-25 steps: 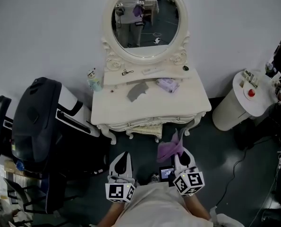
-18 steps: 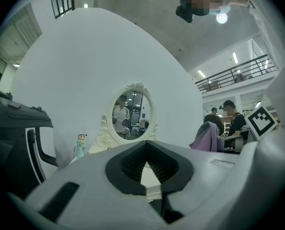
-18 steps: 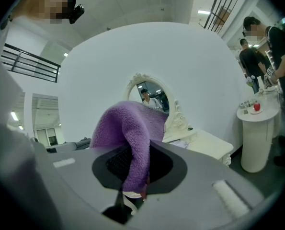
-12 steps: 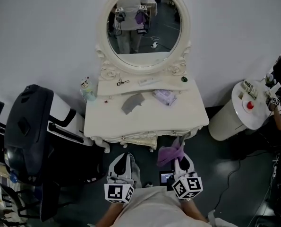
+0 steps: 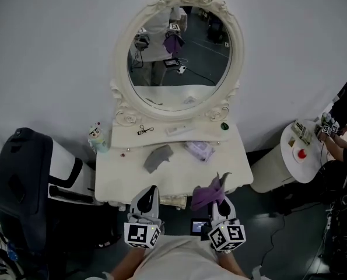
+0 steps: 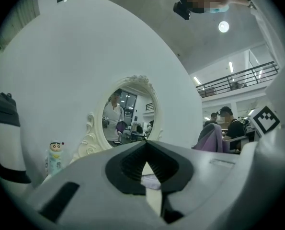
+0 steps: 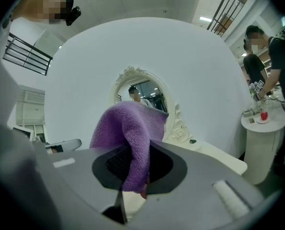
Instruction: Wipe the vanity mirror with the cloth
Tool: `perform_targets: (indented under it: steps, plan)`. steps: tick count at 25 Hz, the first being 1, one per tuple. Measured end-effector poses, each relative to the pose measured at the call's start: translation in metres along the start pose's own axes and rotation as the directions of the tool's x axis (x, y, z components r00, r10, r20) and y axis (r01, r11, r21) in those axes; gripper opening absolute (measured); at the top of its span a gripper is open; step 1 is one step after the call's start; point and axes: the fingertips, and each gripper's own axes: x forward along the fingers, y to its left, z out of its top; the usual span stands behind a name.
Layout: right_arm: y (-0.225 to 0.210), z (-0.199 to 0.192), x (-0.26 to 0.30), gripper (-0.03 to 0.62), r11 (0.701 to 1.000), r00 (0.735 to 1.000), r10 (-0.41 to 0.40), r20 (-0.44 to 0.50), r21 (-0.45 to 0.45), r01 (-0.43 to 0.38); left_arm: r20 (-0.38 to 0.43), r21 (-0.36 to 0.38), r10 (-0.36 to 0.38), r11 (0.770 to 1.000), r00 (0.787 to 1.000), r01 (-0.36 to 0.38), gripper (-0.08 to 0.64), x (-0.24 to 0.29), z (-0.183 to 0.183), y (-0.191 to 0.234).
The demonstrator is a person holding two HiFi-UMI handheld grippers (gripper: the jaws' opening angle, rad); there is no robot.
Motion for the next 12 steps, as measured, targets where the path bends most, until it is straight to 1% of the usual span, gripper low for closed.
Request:
perform_targets:
  steps: [4, 7, 10, 12]
  plan:
    - [0.011, 0.011, 0.054, 0.060, 1.000, 1.000, -0.008, 0.020, -0.002, 0.008, 0.021, 0.002, -0.029, 1.000, 0.999, 0.029, 0.002, 0.044, 0.016, 0.036]
    - [0.018, 0.014, 0.088, 0.060, 1.000, 0.999, -0.011, 0.032, -0.008, 0.012, 0.041, -0.014, -0.041, 0.999, 0.998, 0.042, 0.002, 0.069, 0.024, 0.061]
    - [0.023, 0.015, 0.116, 0.060, 1.000, 0.999, -0.011, 0.030, -0.017, 0.011, 0.029, -0.034, -0.054, 0.998, 0.998, 0.055, 0.001, 0.092, 0.025, 0.083]
    - [0.022, 0.015, 0.129, 0.060, 1.000, 1.000, -0.007, 0.014, -0.017, 0.008, 0.011, -0.028, -0.047, 0.998, 0.999, 0.048, 0.002, 0.105, 0.024, 0.093]
